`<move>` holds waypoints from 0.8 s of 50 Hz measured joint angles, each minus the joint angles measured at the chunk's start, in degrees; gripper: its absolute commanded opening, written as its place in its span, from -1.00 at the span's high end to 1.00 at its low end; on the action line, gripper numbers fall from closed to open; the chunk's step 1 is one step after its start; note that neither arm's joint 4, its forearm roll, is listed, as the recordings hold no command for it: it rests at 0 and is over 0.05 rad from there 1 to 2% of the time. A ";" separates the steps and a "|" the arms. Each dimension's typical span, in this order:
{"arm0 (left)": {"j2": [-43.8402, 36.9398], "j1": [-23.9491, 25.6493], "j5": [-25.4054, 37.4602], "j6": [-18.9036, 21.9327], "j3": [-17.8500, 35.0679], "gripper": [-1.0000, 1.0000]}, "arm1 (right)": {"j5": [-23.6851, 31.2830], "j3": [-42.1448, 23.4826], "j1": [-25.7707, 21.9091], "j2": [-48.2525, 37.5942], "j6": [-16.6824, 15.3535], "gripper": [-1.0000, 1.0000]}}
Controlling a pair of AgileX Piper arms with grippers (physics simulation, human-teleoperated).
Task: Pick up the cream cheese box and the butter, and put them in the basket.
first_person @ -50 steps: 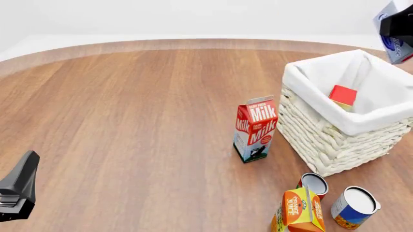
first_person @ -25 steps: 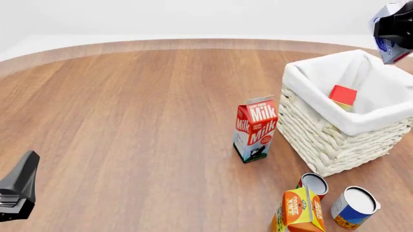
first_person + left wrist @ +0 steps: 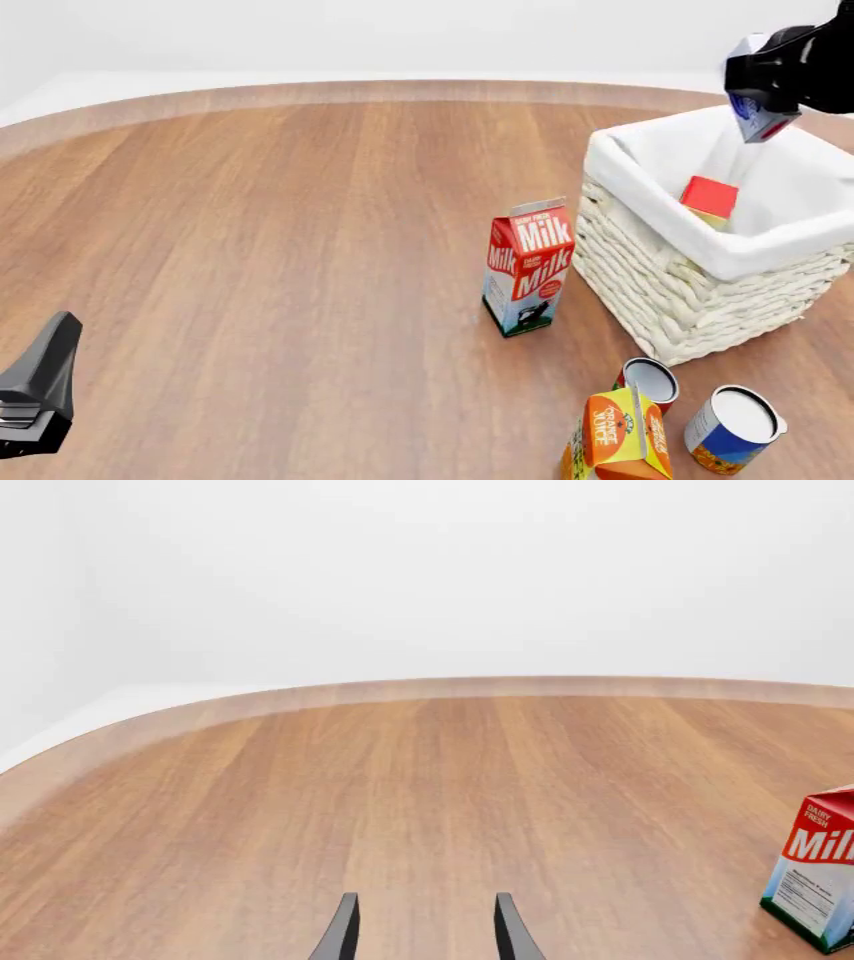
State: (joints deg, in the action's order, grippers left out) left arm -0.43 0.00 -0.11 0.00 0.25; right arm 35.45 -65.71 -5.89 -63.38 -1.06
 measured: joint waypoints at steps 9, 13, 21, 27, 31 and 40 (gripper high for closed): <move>0.00 0.00 0.00 0.00 0.00 -1.00 | -0.95 -0.04 0.29 -1.46 0.02 1.00; 0.00 0.00 0.00 0.00 0.00 -1.00 | -1.42 -0.10 0.50 -2.19 0.03 1.00; 0.00 0.00 0.00 0.00 0.00 -1.00 | -2.18 -0.55 0.80 -3.70 0.01 1.00; 0.00 0.00 0.00 0.00 0.00 -1.00 | -3.01 -0.78 1.02 -5.06 0.01 1.00; 0.00 0.00 0.00 0.00 0.00 -1.00 | -3.68 -0.60 1.16 -5.88 0.01 1.00; 0.00 0.00 0.00 0.00 0.00 -1.00 | -4.89 0.14 1.81 -7.00 0.11 1.00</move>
State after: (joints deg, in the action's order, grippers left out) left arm -0.43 0.00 -0.11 0.00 0.25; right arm 30.56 -65.57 -4.08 -70.38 -0.95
